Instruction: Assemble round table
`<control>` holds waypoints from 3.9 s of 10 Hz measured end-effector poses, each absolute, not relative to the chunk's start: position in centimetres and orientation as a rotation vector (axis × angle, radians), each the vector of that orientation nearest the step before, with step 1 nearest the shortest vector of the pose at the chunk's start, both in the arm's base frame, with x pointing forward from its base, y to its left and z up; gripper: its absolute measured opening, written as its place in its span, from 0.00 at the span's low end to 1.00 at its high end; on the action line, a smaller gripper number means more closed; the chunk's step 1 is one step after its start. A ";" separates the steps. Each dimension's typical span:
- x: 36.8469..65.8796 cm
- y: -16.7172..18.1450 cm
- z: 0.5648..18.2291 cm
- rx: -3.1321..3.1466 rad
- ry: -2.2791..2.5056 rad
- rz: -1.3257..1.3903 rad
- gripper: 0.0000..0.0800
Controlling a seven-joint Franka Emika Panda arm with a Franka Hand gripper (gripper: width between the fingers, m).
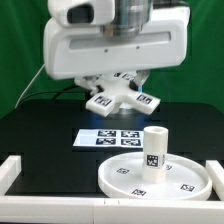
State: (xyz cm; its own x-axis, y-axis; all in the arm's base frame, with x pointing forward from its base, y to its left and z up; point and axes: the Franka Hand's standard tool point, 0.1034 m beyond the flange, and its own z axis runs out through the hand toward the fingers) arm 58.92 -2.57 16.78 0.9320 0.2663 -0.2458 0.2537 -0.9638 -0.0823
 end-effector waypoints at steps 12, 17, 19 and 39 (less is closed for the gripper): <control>57.9 1.7 16.2 -3.031 -0.261 -0.201 0.57; 54.9 4.1 12.9 -2.996 -0.208 -0.106 0.57; 54.6 4.0 12.3 -2.998 -0.206 -0.089 0.57; 56.2 3.7 10.5 -2.791 0.964 -0.271 0.57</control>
Offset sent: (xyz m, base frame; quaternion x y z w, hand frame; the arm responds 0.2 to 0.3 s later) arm 0.0000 0.0000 0.0000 0.0000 0.1938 0.0000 0.9810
